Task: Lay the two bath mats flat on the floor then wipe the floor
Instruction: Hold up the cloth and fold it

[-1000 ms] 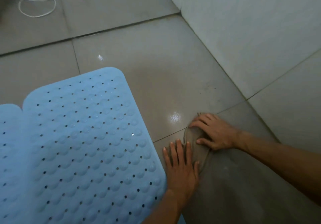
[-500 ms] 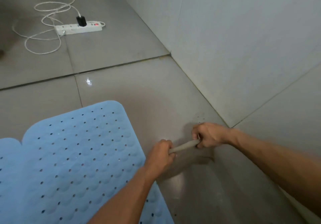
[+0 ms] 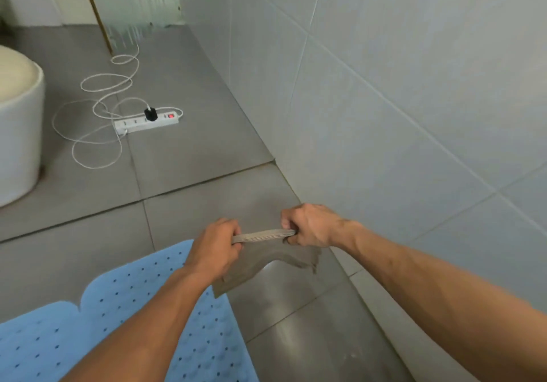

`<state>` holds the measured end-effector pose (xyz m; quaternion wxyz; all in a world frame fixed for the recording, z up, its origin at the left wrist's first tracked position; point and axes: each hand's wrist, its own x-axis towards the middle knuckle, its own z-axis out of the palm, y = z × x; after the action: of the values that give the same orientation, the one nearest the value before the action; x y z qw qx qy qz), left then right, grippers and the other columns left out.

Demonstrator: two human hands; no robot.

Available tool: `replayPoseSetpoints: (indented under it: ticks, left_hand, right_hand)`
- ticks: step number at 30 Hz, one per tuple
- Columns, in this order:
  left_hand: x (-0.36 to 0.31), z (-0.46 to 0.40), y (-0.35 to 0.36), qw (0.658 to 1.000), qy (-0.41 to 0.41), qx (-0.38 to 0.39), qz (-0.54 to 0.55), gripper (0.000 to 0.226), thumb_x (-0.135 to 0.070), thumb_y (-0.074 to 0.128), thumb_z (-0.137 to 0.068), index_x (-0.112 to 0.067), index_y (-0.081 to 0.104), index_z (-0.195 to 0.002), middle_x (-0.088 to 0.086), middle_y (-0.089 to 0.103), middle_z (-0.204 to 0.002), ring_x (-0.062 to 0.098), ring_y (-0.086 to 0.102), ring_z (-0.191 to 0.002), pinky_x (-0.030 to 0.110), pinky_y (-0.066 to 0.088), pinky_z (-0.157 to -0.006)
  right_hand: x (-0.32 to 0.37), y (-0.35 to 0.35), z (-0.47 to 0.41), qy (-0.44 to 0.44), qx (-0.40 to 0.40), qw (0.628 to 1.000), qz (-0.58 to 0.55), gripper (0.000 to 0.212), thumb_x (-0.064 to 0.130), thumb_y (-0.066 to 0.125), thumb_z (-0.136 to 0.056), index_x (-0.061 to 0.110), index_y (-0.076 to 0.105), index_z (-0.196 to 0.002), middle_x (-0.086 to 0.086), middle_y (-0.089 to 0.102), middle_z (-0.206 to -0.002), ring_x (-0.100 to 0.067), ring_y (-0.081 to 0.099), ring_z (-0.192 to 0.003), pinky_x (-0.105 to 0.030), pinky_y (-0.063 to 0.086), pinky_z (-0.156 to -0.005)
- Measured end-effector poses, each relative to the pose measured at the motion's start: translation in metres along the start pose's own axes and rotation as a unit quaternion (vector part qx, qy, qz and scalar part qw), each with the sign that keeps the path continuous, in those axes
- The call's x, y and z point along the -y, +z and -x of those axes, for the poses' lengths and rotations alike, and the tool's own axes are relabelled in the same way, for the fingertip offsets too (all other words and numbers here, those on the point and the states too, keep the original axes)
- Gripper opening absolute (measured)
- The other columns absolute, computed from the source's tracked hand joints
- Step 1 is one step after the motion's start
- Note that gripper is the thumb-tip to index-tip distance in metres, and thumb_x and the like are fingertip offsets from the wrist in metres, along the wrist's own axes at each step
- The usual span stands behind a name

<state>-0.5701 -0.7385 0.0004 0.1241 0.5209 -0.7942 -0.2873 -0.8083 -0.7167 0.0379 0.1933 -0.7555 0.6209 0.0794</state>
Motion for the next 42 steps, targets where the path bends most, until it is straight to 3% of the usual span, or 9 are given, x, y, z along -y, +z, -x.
replayPoseSetpoints:
  ticks: [6,10,13,16,24,31,36,40,42]
  left_hand:
    - [-0.068,-0.023,-0.150,0.998,0.020,0.059,-0.008,0.023,-0.021,0.075,-0.074,-0.030,0.055,-0.067,-0.007,0.054,-0.078,0.020,0.058,-0.079,0.035,0.048,-0.071]
    - [-0.120,-0.057,-0.223,0.998,0.039,0.055,-0.018,0.014,-0.019,0.077,-0.075,-0.023,0.063,-0.076,-0.005,0.052,-0.079,0.019,0.054,-0.079,0.031,0.045,-0.071]
    - [-0.153,-0.081,-0.261,0.994,0.044,0.089,-0.041,0.016,-0.019,0.079,-0.073,-0.023,0.064,-0.078,0.000,0.060,-0.085,0.023,0.058,-0.082,0.030,0.047,-0.071]
    - [-0.188,-0.092,-0.298,0.993,0.038,0.102,-0.045,0.022,-0.019,0.079,-0.072,-0.028,0.060,-0.072,0.003,0.065,-0.088,0.023,0.061,-0.083,0.030,0.049,-0.072]
    - [-0.280,-0.100,-0.402,0.990,0.044,0.132,-0.038,0.019,-0.025,0.082,-0.071,-0.025,0.063,-0.075,-0.002,0.064,-0.081,0.016,0.059,-0.077,0.025,0.041,-0.061]
    - [-0.362,-0.129,-0.465,0.971,0.061,0.203,-0.112,0.023,-0.031,0.084,-0.069,-0.026,0.063,-0.077,-0.004,0.067,-0.089,0.014,0.059,-0.080,0.025,0.043,-0.063]
    - [-0.417,-0.155,-0.497,0.943,0.059,0.267,-0.190,0.026,-0.038,0.085,-0.065,-0.029,0.062,-0.075,-0.012,0.063,-0.080,0.013,0.058,-0.079,0.026,0.042,-0.063]
    - [-0.435,-0.159,-0.518,0.943,0.053,0.259,-0.201,0.025,-0.036,0.084,-0.068,-0.027,0.064,-0.079,-0.013,0.062,-0.077,0.013,0.058,-0.078,0.026,0.042,-0.062]
    - [-0.429,-0.160,-0.528,0.951,0.036,0.244,-0.186,0.025,-0.035,0.083,-0.070,-0.025,0.066,-0.084,-0.009,0.063,-0.082,0.013,0.057,-0.077,0.026,0.041,-0.061]
  right_hand:
    - [0.019,-0.159,0.026,0.004,0.019,0.999,-0.048,0.033,0.048,0.076,-0.077,0.035,0.046,-0.074,0.013,0.055,-0.075,-0.017,0.055,-0.073,-0.030,0.043,-0.066]
    - [0.015,-0.243,0.038,0.004,-0.003,0.999,-0.051,0.031,0.049,0.077,-0.079,0.032,0.053,-0.090,0.016,0.048,-0.068,-0.015,0.052,-0.070,-0.027,0.037,-0.064]
    - [0.007,-0.291,0.045,0.007,0.002,0.997,-0.078,0.040,0.054,0.077,-0.077,0.031,0.061,-0.105,0.017,0.050,-0.070,-0.009,0.052,-0.068,-0.027,0.037,-0.065]
    - [0.002,-0.332,0.060,-0.008,-0.003,0.994,-0.110,0.035,0.054,0.076,-0.078,0.030,0.066,-0.102,0.016,0.053,-0.069,0.001,0.050,-0.063,-0.020,0.034,-0.059]
    - [0.009,-0.451,0.110,-0.018,-0.051,0.993,-0.109,0.031,0.047,0.067,-0.090,0.017,0.071,-0.094,-0.002,0.064,-0.090,-0.015,0.059,-0.082,-0.029,0.048,-0.072]
    - [0.002,-0.542,0.149,0.023,-0.029,0.996,-0.076,0.026,0.040,0.066,-0.091,0.014,0.070,-0.092,-0.003,0.067,-0.086,-0.019,0.061,-0.081,-0.029,0.048,-0.070]
    - [-0.021,-0.584,0.158,0.028,-0.024,0.998,-0.055,0.018,0.039,0.067,-0.090,0.022,0.066,-0.085,0.011,0.057,-0.068,-0.012,0.052,-0.070,-0.015,0.036,-0.057]
    - [-0.033,-0.607,0.138,0.012,-0.003,0.999,-0.033,0.025,0.043,0.067,-0.088,0.030,0.055,-0.070,0.011,0.056,-0.067,-0.013,0.054,-0.070,-0.019,0.038,-0.059]
    - [-0.032,-0.621,0.121,-0.004,0.004,1.000,-0.028,0.023,0.045,0.067,-0.088,0.029,0.059,-0.074,0.010,0.059,-0.071,-0.012,0.056,-0.072,-0.021,0.040,-0.061]
